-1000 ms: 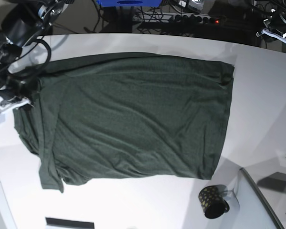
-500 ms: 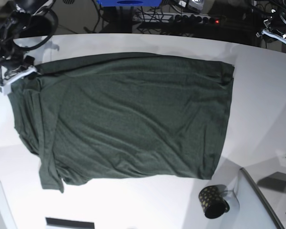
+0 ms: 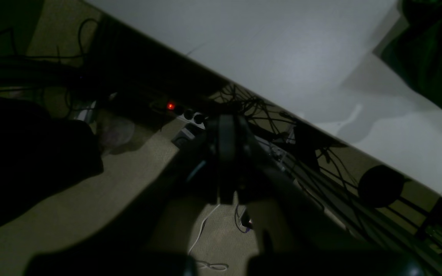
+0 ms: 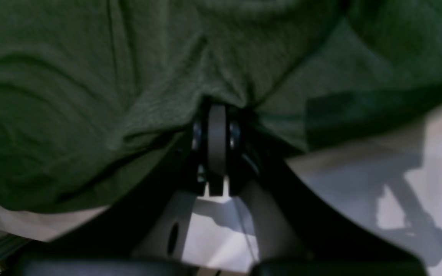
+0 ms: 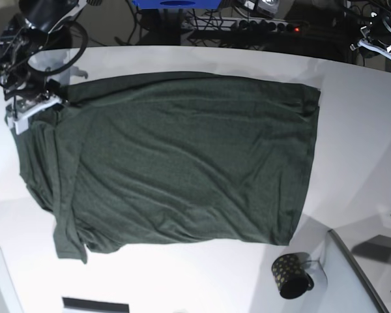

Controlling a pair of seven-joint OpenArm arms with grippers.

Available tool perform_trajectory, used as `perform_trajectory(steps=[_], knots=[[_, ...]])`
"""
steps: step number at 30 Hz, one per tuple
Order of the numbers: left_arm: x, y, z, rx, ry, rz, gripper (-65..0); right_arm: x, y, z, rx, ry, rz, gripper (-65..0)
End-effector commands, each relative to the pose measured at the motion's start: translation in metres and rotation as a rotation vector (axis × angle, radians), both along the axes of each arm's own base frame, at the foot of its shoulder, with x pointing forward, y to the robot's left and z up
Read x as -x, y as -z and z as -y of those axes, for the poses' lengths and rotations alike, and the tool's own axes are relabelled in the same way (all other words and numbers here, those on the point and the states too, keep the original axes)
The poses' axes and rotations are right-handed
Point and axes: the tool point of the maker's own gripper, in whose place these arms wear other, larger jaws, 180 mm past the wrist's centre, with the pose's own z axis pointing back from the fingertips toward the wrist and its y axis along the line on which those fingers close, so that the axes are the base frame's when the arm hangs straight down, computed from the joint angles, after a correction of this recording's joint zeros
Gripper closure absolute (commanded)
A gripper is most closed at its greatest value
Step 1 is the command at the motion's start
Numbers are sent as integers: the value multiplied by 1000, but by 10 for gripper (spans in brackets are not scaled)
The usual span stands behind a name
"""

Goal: Layout the t-shirt on the table in an organized manner, then fold the t-shirt properly
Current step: 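Lower the left gripper onto the shirt's corner and grasp it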

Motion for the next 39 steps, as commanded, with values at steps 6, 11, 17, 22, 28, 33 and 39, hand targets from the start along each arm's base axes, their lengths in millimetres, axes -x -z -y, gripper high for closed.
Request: perform_trajectory(steps=[6,11,17,22,28,33,39], knots=[[-4,-10,-9,-32,10,25,0,-38,-17,6,-1,10,82,-5],[-4,-10,-9,-32,10,25,0,-59,-28,6,-1,9,126,-5],[-4,-10,-9,-32,10,25,0,-70,-45,22,56,-50,185,-2],[1,-9,-8,-32,15,11,0,-36,-60,30,199,-172,138,-3],[-12,-11,-5,-42,-3,115,0,-5,-58,-25,240,-378,209,-3],[-26,24,34,57,38,168,0,0,-55,-42,215,-397,251,-3],[-26,40,50,109,36,195,-115,1,-55,-40,221,-400,250,-2]])
